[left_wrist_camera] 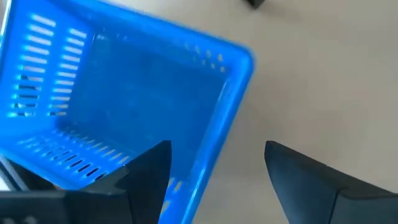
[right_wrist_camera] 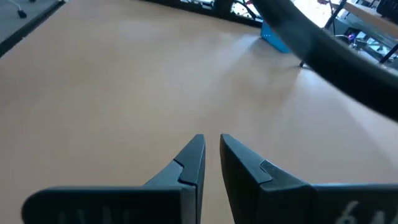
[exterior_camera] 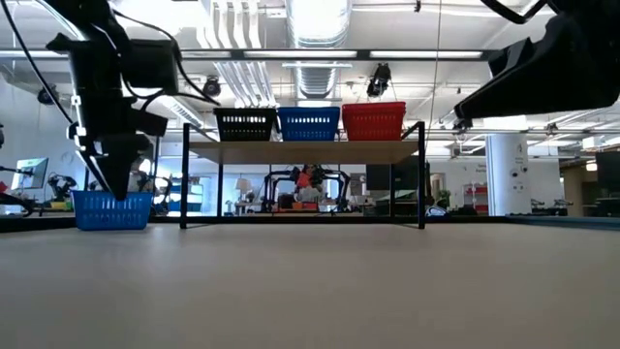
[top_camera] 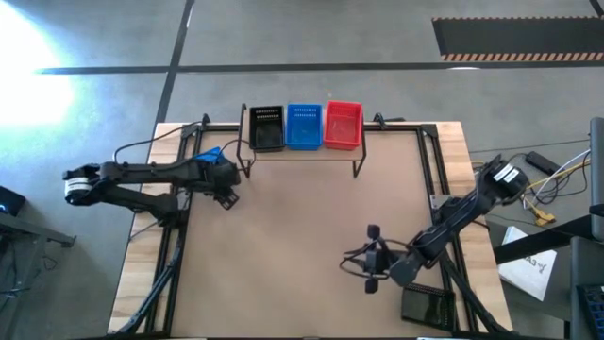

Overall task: Stack baskets on shelf by color
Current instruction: Stack the blue bin on the blue bins on the shelf

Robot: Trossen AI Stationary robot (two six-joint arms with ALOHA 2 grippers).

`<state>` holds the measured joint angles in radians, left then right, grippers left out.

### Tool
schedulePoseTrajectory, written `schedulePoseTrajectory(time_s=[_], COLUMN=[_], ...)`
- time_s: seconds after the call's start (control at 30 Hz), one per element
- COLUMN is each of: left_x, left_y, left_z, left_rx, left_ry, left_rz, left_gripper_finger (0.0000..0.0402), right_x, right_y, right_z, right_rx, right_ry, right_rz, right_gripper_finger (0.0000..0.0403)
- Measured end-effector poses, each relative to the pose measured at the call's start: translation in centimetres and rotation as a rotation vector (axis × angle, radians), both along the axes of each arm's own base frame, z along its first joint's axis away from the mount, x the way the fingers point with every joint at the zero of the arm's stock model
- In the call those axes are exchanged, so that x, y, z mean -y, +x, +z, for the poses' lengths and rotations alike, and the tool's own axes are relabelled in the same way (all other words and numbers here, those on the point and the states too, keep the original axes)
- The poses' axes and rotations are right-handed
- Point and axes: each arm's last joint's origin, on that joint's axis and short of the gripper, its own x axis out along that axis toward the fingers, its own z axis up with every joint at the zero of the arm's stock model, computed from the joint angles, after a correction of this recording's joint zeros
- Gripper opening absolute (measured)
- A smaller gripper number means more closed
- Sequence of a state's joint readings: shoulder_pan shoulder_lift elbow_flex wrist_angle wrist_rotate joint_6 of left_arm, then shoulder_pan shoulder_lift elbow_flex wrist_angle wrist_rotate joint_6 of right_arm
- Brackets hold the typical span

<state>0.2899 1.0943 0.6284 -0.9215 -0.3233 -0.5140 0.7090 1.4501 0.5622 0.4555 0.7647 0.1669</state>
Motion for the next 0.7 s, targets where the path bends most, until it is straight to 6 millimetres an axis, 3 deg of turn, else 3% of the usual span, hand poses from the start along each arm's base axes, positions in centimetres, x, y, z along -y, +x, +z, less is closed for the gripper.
schedulePoseTrajectory(time_s=[0.2, 0.47, 0.6, 0.7], left_x=[0.1, 0.4, 1.6, 3.4], left_y=[-0.2, -0.1, 0.7, 1.4], left_z=[-0.3, -1.2, -0.9, 0.0], left_rx=[-0.020, -0.028, 0.001, 0.029], left_ry=[-0.008, -0.104, -0.214, -0.329], left_rz=[-0.025, -0.052, -0.132, -0.237], left_gripper_finger=[0.0208, 0.0077, 0.0013, 0.0011], right_x=[-0.2, -0.1, -0.2, -0.2], right_y=[0.2, 0.2, 0.2, 0.3], right_z=[-0.5, -0.1, 0.1, 0.2], right_rx=[-0.013, 0.005, 0.014, 0.023], right_ry=[-0.013, 0.006, 0.013, 0.021], right_rz=[-0.002, -0.009, -0.009, -0.009], right_gripper_finger=[0.0043, 0.0043, 0.0043, 0.0043])
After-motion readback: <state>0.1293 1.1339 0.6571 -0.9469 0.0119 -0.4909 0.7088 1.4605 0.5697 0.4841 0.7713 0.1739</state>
